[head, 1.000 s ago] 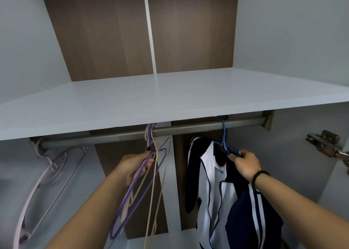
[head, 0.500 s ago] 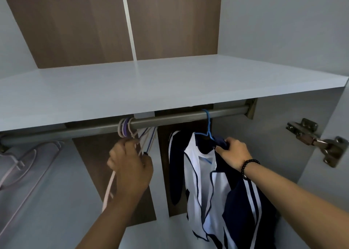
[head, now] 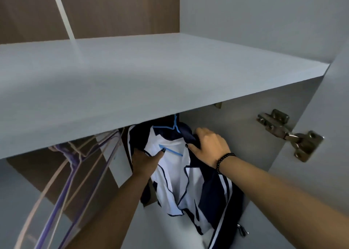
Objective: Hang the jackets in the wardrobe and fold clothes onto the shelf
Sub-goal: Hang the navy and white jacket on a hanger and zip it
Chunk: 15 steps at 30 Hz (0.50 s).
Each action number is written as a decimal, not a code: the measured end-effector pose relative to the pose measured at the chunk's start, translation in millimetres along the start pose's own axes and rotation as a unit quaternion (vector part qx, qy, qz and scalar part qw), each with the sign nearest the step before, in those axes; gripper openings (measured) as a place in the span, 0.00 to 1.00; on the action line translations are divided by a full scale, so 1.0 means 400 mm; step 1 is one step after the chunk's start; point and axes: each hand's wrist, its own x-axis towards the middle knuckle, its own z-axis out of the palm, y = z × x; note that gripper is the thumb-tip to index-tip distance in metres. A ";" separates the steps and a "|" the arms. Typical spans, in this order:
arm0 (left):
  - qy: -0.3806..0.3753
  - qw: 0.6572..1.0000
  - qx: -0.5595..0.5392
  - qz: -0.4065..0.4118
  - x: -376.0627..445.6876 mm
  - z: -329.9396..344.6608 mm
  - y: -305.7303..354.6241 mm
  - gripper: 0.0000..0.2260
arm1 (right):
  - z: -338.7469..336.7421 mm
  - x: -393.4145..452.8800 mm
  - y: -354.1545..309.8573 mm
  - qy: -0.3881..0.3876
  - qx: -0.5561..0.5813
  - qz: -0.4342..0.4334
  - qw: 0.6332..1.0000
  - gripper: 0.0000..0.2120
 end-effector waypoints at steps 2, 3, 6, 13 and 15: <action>0.026 0.999 -0.022 -0.017 0.039 0.023 -0.005 0.31 | -0.001 -0.024 -0.008 0.098 -0.011 -0.059 0.993 0.22; 0.048 0.998 -0.031 -0.021 0.051 0.031 -0.010 0.31 | -0.003 -0.050 -0.019 0.157 0.027 -0.087 0.983 0.24; 0.094 0.994 -0.056 -0.011 0.070 0.036 -0.034 0.29 | 0.042 -0.187 -0.075 0.258 0.238 -0.100 0.931 0.21; 0.140 0.979 -0.140 -0.045 0.008 -0.025 -0.065 0.18 | 0.264 -0.320 -0.157 -0.121 0.393 0.207 0.888 0.18; 0.184 0.970 -0.157 -0.040 -0.029 -0.046 -0.065 0.16 | 0.289 -0.285 -0.182 -0.139 0.363 0.265 0.883 0.30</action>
